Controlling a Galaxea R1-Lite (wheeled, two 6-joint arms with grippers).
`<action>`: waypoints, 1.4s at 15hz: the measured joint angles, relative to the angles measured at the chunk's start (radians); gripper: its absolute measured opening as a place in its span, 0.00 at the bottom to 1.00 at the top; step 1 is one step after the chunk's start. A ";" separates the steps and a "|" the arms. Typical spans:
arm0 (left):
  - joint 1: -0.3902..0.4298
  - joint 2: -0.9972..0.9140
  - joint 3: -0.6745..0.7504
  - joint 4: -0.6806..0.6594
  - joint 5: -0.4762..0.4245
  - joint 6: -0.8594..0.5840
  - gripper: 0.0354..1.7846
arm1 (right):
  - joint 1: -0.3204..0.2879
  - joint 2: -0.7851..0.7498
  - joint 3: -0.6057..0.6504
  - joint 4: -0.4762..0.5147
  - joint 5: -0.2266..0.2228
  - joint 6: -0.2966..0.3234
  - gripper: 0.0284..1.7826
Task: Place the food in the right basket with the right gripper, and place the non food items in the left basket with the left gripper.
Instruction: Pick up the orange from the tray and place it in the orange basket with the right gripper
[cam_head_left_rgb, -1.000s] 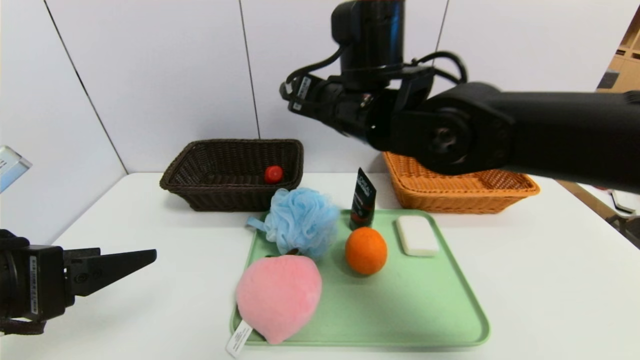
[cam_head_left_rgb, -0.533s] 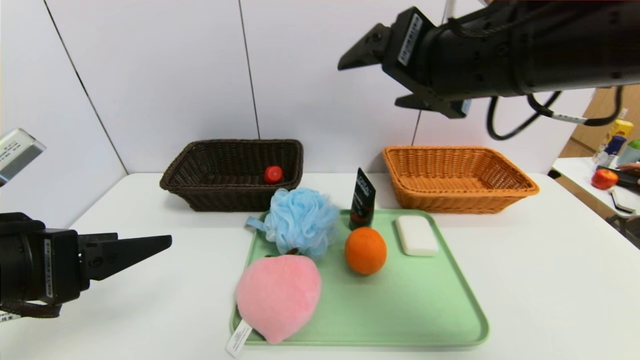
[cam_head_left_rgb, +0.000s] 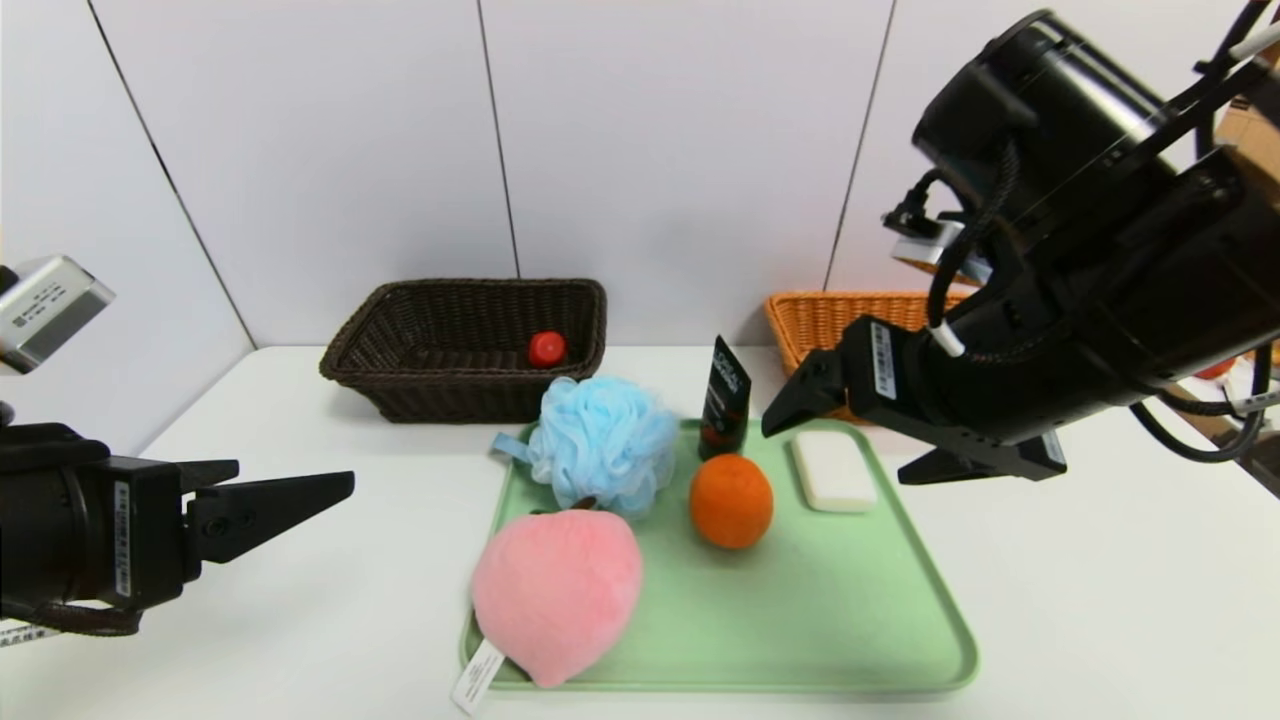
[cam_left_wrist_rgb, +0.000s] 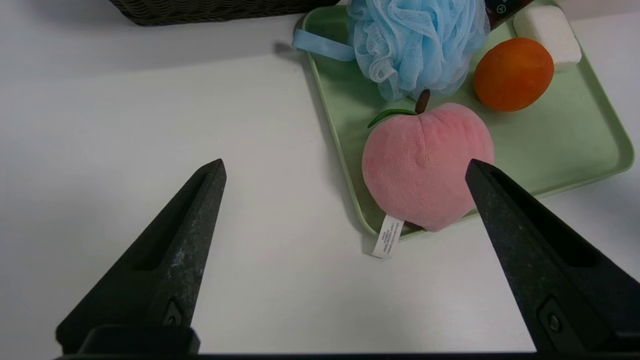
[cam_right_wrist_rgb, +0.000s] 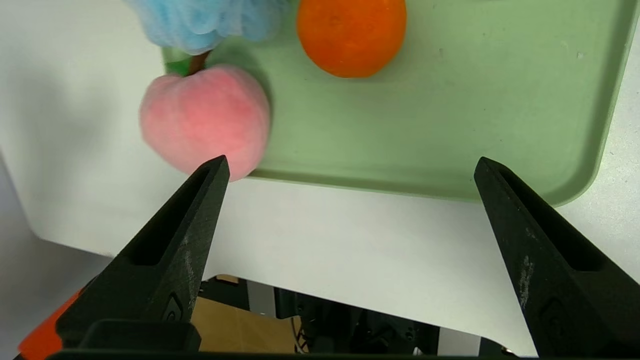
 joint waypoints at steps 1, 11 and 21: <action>-0.011 -0.007 0.007 -0.002 -0.001 0.007 0.94 | -0.001 0.026 0.006 -0.003 -0.003 0.000 0.95; -0.022 -0.008 0.003 -0.001 -0.007 0.003 0.94 | 0.000 0.268 -0.064 -0.065 -0.107 -0.008 0.95; -0.022 -0.009 0.021 0.001 -0.009 0.008 0.94 | -0.010 0.387 -0.128 -0.066 -0.105 0.000 0.95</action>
